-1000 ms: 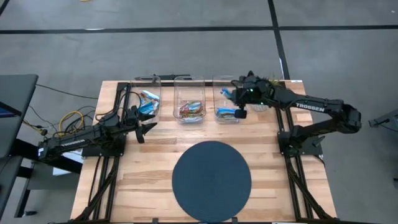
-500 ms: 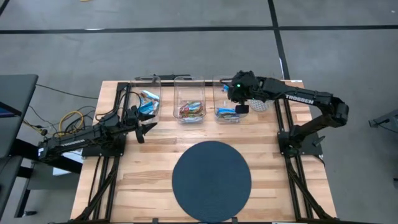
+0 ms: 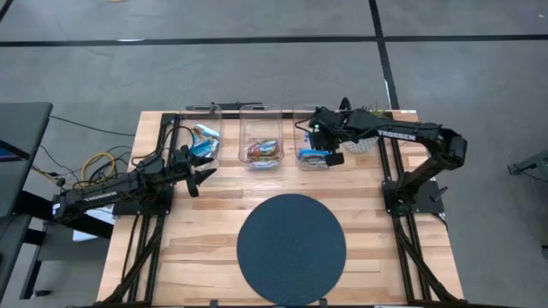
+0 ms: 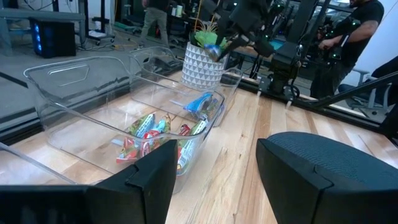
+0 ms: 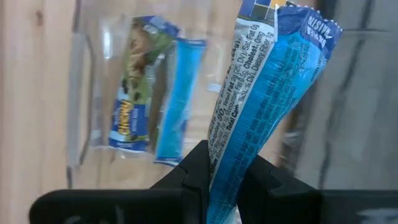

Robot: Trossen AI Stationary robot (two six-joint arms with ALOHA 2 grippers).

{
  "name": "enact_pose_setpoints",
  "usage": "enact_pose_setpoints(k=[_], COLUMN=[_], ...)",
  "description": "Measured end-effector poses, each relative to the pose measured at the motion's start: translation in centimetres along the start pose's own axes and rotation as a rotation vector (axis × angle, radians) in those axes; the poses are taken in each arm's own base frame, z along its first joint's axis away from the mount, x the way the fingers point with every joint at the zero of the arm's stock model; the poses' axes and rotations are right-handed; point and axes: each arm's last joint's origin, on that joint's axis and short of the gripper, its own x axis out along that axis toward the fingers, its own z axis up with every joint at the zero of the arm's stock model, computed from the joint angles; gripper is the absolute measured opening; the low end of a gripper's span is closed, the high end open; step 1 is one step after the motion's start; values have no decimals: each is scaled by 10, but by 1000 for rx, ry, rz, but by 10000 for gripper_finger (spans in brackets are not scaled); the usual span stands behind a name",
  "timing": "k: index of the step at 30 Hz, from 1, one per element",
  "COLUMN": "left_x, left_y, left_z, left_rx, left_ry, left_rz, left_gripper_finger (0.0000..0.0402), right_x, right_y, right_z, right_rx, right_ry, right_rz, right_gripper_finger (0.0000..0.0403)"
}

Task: Pick and place Granola Bars by type
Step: Put the blue granola bar into the right transparent bin

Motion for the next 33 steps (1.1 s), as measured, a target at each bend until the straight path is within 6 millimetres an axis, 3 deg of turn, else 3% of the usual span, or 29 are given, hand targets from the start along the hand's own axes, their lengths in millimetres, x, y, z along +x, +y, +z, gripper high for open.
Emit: enact_pose_setpoints(k=[15,33], left_x=[0,0], left_y=[0,0], left_z=[0,0], left_rx=[2,1], left_ry=[0,0], left_rz=[0,0], left_gripper_finger=[211,211], right_x=[52,57], right_y=[13,13], right_z=[13,12], right_rx=[-49,75], right_ry=[98,73], right_rz=[175,245], right_gripper_finger=[48,55])
